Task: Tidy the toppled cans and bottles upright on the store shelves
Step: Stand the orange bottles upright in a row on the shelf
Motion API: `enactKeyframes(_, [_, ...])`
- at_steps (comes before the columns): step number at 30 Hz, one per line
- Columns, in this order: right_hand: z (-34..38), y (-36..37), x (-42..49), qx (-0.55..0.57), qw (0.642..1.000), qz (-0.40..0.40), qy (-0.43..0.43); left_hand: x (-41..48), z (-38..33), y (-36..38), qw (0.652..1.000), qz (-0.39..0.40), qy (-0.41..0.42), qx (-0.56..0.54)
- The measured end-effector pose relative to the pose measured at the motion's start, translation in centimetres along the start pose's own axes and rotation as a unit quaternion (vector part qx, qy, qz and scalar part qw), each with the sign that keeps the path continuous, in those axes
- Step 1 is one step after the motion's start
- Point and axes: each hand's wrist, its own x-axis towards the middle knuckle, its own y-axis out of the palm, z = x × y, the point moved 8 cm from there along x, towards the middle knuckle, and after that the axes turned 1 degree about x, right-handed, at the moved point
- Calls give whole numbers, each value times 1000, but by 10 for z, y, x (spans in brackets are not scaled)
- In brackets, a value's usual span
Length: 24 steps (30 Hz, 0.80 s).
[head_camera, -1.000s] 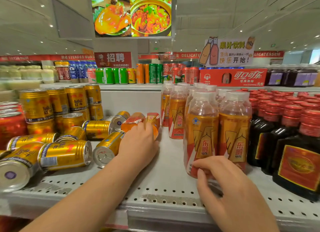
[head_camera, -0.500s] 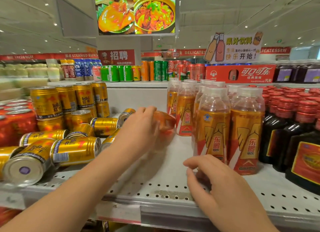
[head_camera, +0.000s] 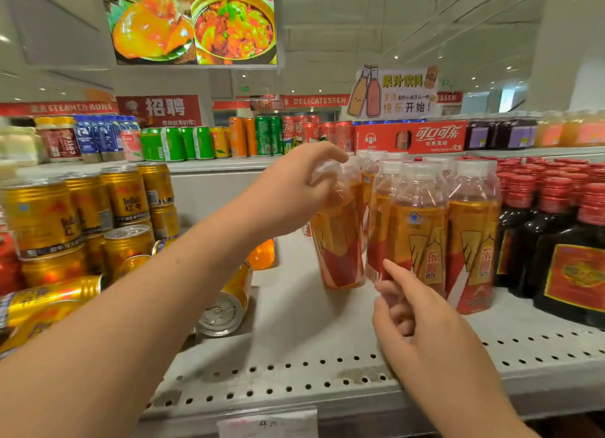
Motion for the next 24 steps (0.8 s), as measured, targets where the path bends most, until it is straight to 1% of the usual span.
enactKeyframes(2, [-1, 4, 1, -10, 1000, 9, 9, 11, 0, 12, 999, -14, -7, -34])
enactKeyframes(5, [-4, 8, 3, -15, 999, 35, 17, 20, 7, 29, 991, -36, -44, -118])
enactKeyframes(7, [-7, 8, 4, -5, 998, 55, 24, 18, 9, 38, 988, -43, -56, -140])
enactKeyframes(9, [-9, 7, 5, 1, 997, 70, 29, 11, 13, 52, 981, -29, -72, -177])
enactKeyframes(11, [-9, 7, 6, -1, 996, 81, 27, -3, 25, 69, 968, -13, -126, -215])
enactKeyframes(13, [-8, 6, 6, -8, 996, 87, 13, -19, 37, 85, 961, 5, -191, -202])
enactKeyframes(15, [-5, 6, 6, -14, 995, 94, -10, -30, 46, 100, 960, 24, -219, -173])
enactKeyframes(19, [3, 5, 2, -2, 994, 85, -73, -32, 49, 107, 957, 24, -229, -174])
enactKeyframes(21, [9, 7, -2, -21, 991, 85, -101, -29, 49, 110, 956, 17, -232, -179])
enactKeyframes(24, [16, -2, -5, -13, 992, 58, -110, -26, 49, 113, 962, -6, -237, -133])
